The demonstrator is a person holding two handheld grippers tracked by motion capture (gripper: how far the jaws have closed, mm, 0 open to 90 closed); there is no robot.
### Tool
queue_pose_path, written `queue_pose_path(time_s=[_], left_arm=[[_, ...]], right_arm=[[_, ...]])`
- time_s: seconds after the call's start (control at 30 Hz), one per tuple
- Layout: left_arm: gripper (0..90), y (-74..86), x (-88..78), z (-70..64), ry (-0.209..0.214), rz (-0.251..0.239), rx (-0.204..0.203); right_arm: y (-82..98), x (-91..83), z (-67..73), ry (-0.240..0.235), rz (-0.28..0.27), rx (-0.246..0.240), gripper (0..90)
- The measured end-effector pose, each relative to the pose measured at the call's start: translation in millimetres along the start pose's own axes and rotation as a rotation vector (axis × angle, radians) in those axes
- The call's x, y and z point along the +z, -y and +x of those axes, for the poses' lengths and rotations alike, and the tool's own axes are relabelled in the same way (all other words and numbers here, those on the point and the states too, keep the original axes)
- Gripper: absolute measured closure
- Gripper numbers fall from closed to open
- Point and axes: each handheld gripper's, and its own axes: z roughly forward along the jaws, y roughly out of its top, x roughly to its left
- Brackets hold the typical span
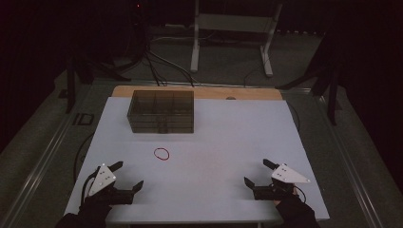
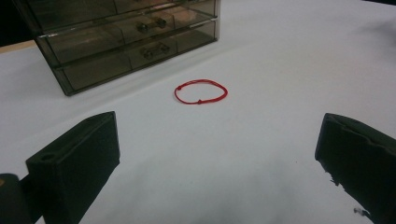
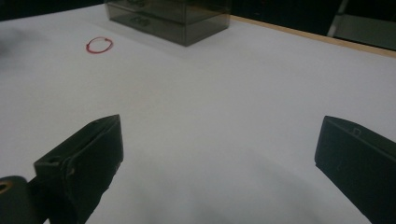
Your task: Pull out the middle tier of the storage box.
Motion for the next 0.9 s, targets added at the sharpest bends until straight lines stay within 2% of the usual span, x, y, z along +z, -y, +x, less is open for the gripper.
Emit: queue_pose_path(time_s=[0.27,0.67,0.9], left_arm=[[1.4,0.2,2.1,0.1,0.016,0.009,-0.001],[1.4,-1.8,2.1,-0.5,0.029,-0.004,0.004],[1.4,-1.9,3.0,-1.0,0.04,-0.002,0.002]], right_arm=[[-0.5,0.9,0.6,-0.008,0.005,0.0,1.2],[-0.6,0.1,4.1,0.003,0.005,-0.016,1.2],[-0.1,1.5,5.9,-0.006,0.012,-0.016,1.2]])
